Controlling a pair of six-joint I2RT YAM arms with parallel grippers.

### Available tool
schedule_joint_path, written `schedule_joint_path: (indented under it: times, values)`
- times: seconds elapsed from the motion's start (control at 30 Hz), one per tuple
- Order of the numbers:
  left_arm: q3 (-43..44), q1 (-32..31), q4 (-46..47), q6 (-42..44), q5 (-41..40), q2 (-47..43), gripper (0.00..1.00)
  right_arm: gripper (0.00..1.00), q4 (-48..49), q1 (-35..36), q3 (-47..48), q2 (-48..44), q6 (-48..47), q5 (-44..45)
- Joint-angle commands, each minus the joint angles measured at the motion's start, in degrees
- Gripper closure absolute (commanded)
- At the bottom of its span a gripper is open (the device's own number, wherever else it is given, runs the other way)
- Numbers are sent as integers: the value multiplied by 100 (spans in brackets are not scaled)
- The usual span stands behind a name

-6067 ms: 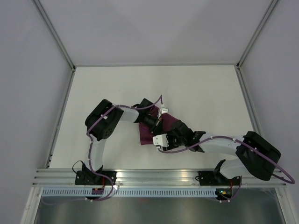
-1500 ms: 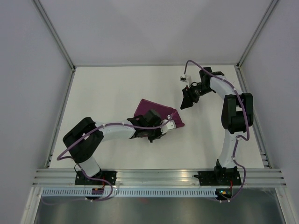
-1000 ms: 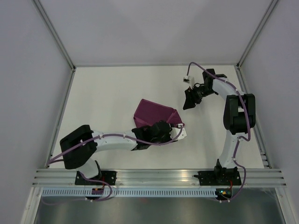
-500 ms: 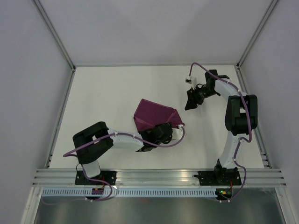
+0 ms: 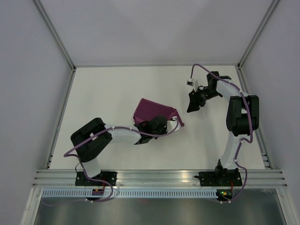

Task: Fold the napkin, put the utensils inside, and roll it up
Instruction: Roll the napkin with the utensil

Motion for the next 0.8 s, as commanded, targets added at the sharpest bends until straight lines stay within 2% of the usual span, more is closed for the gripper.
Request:
schedule_joint_path:
  times: [0.0, 0.07, 0.1, 0.27, 0.37, 0.47, 0.53, 0.57, 0.6, 0.63, 0.67, 0.7, 0.77]
  values:
    - [278, 198, -266, -594, 817, 2, 76, 42, -108, -64, -59, -320, -331, -285]
    - [296, 330, -319, -804, 1169, 10, 93, 43, -222, -81, -50, -338, -480, -285]
    - [287, 383, -311, -875, 1257, 11, 96, 43, -275, -73, -41, -373, -533, -285]
    - [243, 840, -284, -1604, 2600, 133, 98, 42, -531, -82, -269, -689, -1227, -496]
    - [234, 1086, -258, -2026, 3260, 370, 98, 41, -84, -82, -742, -1258, -1412, -522]
    - [269, 1262, -249, -2353, 3893, 677, 98, 40, 715, 15, -1505, -1951, -1474, -435]
    - [304, 1376, -284, -2712, 4245, 845, 98, 39, 1611, 295, -2033, -2401, -1448, -102]
    - [313, 1420, -293, -2791, 4376, 1002, 98, 38, 1980, 444, -2654, -2925, -1430, 30]
    - [313, 1490, -302, -2940, 4613, 1108, 98, 34, 2697, 785, -3356, -3192, -1474, 423]
    - [322, 1526, -302, -3002, 4728, 1187, 98, 34, 3113, 980, -3712, -3464, -1457, 636]
    - [313, 1552, -302, -3047, 4842, 1354, 98, 29, 3535, 1199, -4054, -3928, -1448, 899]
    - [313, 1570, -302, -3091, 4948, 1416, 98, 28, 4252, 1654, -4362, -4115, -1491, 1136]
    - [322, 1640, -319, -3231, 5194, 1548, 98, 27, 4741, 2096, -5006, -4423, -1623, 1709]
